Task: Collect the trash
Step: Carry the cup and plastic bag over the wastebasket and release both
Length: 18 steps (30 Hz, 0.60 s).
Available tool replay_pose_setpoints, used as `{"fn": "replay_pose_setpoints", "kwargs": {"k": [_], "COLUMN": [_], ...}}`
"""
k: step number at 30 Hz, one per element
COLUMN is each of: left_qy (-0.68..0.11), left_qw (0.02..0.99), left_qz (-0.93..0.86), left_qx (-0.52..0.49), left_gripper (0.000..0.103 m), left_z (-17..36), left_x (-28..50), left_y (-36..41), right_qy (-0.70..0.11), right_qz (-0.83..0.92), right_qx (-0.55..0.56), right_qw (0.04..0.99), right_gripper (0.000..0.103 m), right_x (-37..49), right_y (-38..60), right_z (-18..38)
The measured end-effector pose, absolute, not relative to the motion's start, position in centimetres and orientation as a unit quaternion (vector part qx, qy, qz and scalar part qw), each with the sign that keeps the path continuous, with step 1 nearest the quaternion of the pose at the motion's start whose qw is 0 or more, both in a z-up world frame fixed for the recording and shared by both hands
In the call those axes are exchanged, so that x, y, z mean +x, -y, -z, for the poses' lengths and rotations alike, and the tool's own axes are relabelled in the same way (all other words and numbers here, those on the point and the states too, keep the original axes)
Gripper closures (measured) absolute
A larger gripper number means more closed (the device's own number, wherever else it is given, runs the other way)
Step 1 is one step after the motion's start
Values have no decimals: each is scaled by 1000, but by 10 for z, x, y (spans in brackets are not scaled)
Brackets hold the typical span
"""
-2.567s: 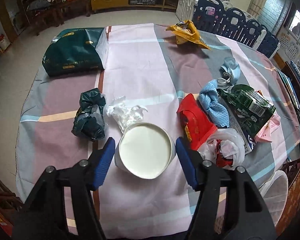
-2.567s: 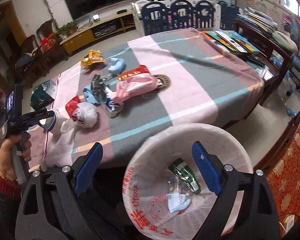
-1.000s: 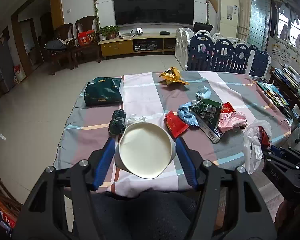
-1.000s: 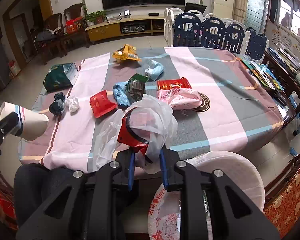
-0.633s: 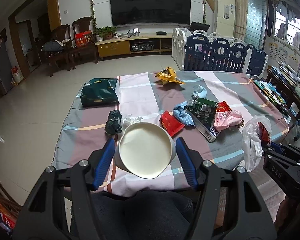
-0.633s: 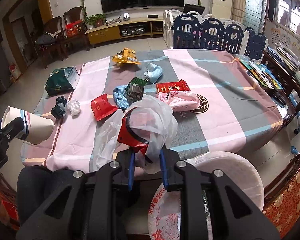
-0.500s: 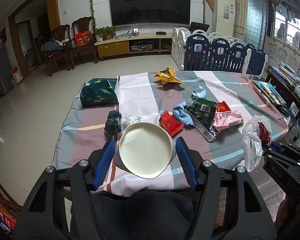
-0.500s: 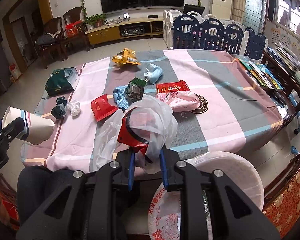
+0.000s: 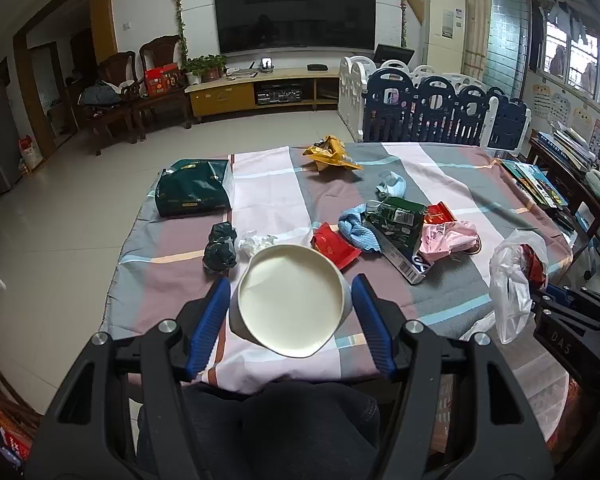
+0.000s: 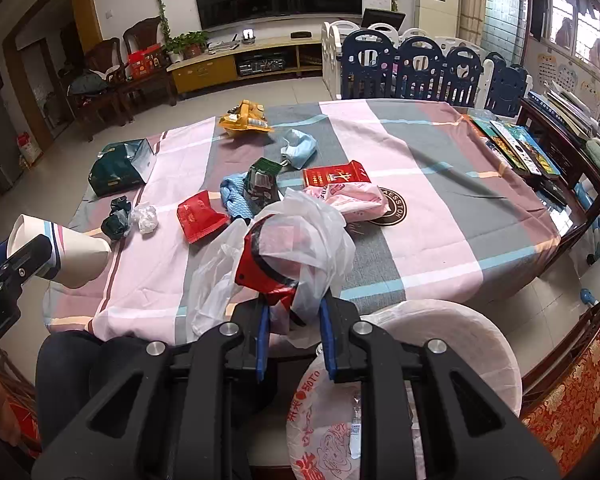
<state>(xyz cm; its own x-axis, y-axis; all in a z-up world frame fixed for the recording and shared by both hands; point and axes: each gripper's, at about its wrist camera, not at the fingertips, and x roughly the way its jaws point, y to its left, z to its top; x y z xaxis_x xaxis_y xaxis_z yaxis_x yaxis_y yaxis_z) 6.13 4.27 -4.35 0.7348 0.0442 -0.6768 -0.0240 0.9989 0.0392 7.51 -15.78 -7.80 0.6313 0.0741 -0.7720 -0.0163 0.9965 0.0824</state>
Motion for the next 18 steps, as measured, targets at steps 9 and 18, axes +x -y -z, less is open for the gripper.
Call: {"fn": "replay_pose_setpoints", "kwargs": {"k": [9, 18], "left_qy": [-360, -365], "left_qw": [933, 927], "left_qz": [-2, 83], "left_qx": [21, 30], "left_gripper": [39, 39], "left_z": [40, 33], "left_x": [56, 43], "left_y": [-30, 23], "right_qy": [-433, -486], "right_qz": [8, 47], "right_qx": [47, 67], "right_qw": [900, 870], "right_gripper": [81, 81], "right_x": [54, 15], "right_y": [199, 258], "right_z": [78, 111]}}
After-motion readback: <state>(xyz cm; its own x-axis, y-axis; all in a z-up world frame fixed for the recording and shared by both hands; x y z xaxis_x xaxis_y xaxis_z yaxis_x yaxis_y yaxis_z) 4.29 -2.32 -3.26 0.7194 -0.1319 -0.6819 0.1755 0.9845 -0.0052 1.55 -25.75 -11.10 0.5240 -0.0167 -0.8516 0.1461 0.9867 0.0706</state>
